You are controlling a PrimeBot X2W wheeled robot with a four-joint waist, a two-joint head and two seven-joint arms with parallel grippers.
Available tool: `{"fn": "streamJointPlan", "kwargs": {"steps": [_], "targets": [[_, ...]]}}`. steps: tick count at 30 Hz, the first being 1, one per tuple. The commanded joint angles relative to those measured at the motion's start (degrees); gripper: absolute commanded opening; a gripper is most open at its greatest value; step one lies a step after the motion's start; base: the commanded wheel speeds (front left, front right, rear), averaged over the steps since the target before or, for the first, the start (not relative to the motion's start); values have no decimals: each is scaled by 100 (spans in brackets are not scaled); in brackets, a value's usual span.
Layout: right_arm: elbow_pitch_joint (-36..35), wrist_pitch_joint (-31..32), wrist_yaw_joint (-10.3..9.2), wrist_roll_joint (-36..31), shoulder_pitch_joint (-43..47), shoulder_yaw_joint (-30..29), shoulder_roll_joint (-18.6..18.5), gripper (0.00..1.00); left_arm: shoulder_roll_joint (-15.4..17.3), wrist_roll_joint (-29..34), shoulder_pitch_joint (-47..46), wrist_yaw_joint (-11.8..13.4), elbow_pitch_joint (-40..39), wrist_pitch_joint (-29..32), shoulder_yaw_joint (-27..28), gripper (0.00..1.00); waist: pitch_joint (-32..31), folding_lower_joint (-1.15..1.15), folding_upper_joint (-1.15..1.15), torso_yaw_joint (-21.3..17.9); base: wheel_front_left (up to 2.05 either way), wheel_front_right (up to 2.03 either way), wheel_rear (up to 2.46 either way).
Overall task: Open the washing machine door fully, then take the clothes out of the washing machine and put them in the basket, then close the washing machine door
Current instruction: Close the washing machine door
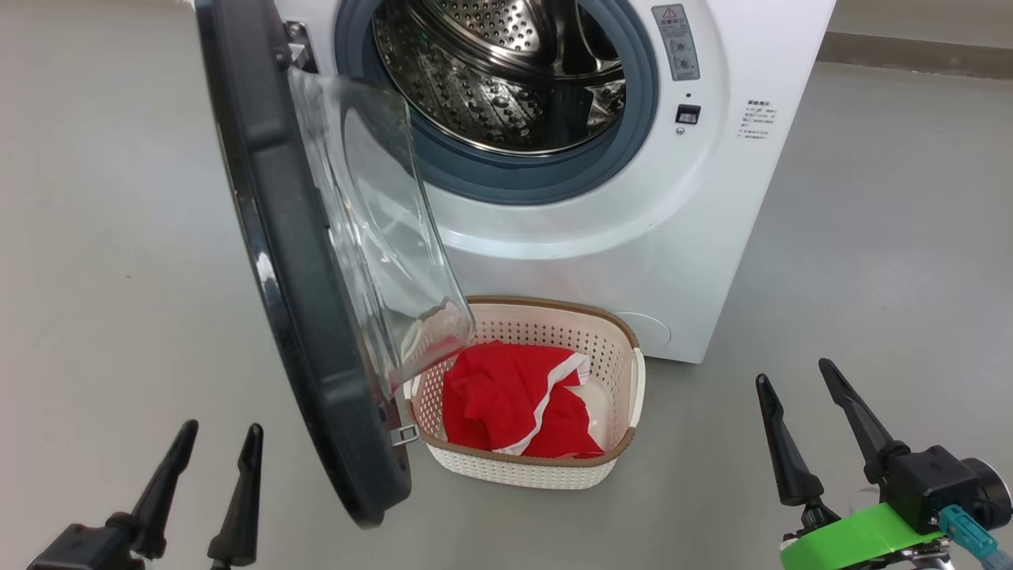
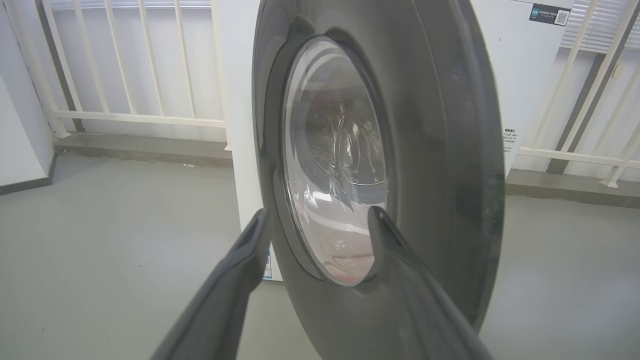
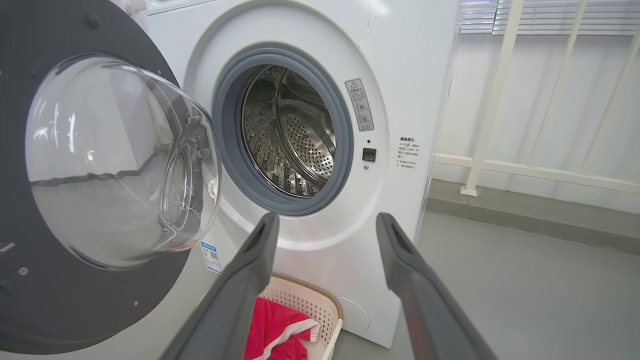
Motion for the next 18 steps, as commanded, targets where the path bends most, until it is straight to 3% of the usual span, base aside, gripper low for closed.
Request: {"fn": "streamJointPlan", "kwargs": {"steps": [1, 12, 13, 14, 15, 18], "targets": [[-157, -18, 28, 7, -54, 138, -44, 100, 147, 92, -113, 47, -163, -9, 195, 100, 12, 0, 0, 7, 0, 0, 0], [-145, -10, 28, 14, -10, 144, -44, 100, 249, 183, -197, 61, -175, 30, 93, 100, -29, 0, 0, 56, 0, 0, 0], [-145, -10, 28, 14, -9, 144, -44, 100, 256, 190, -200, 58, -171, 38, 77, 66, -33, 0, 0, 59, 0, 0, 0], [-143, -11, 28, 16, -8, 148, -44, 100, 263, 192, -209, 52, -180, 35, 68, 24, -38, 0, 0, 62, 0, 0, 0], [-143, -10, 28, 15, -6, 153, -44, 100, 247, 151, -215, 47, -182, 52, 71, 0, -39, 0, 0, 65, 0, 0, 0], [-155, -11, 28, 2, 2, 162, -44, 100, 81, -245, -300, -15, -241, 95, 175, 0, -26, 0, 0, 86, 0, 0, 0]]}}
